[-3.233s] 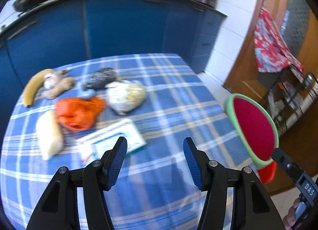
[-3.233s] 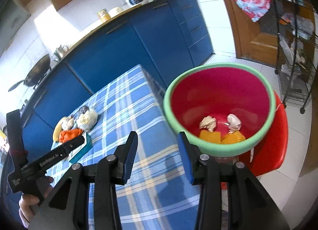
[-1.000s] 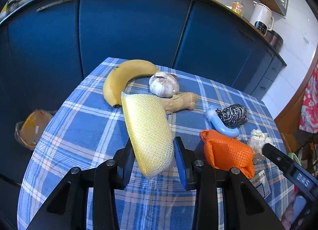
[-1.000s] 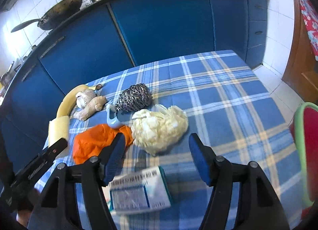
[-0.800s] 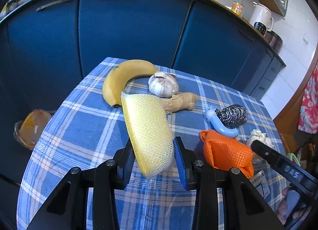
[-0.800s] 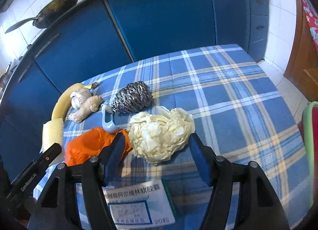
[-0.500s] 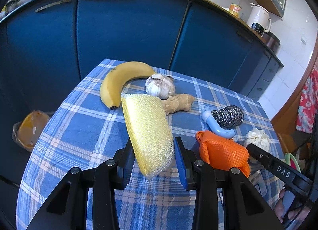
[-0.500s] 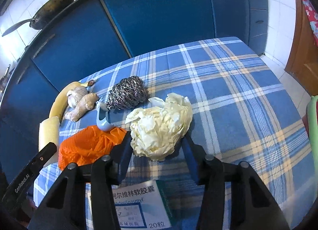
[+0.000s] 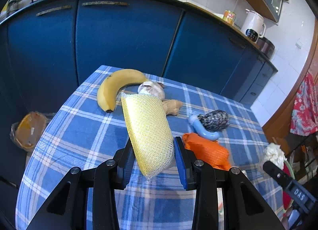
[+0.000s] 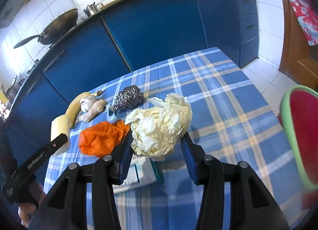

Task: Collect trash
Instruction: 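Carry both items to the red bin and open both grippers over it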

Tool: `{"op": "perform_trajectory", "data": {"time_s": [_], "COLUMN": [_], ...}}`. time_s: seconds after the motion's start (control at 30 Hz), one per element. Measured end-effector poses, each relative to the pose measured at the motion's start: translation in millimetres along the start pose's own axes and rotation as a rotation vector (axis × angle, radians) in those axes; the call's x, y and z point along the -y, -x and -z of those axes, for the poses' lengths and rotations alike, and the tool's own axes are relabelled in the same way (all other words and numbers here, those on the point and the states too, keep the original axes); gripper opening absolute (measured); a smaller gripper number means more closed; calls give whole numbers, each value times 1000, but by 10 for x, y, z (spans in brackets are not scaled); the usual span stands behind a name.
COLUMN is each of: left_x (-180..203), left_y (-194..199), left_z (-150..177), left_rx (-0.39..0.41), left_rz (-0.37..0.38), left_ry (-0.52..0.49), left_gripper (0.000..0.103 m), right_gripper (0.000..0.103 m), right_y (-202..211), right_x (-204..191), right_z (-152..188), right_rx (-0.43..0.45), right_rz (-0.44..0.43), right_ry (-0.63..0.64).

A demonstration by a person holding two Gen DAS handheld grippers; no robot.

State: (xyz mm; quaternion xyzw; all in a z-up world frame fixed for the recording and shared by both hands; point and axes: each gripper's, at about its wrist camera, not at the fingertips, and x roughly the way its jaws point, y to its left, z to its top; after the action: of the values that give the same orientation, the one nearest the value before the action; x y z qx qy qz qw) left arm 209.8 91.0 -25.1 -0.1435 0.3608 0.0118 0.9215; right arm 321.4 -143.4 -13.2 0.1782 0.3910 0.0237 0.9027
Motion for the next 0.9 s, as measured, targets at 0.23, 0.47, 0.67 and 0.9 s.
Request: {"op": "perform_trajectory", "data": {"time_s": [0.23, 0.47, 0.67, 0.9], "left_x": [186, 326, 471, 756], "left_y": [221, 444, 559, 750], "left_z": [88, 171, 244, 283], "left_rx": [-1, 7, 0, 26], "left_rz": [18, 27, 31, 54], "left_ry": [-35, -62, -83, -133], "left_gripper": [39, 39, 39, 39], "right_gripper": [50, 50, 50, 50], "right_y": [377, 664, 877, 1114], "right_x": [123, 271, 414, 608], "right_z": [138, 285, 414, 554], "right_rx": [24, 38, 46, 67], "right_rz": [6, 5, 16, 36], "right_ry": [-1, -24, -50, -75]}}
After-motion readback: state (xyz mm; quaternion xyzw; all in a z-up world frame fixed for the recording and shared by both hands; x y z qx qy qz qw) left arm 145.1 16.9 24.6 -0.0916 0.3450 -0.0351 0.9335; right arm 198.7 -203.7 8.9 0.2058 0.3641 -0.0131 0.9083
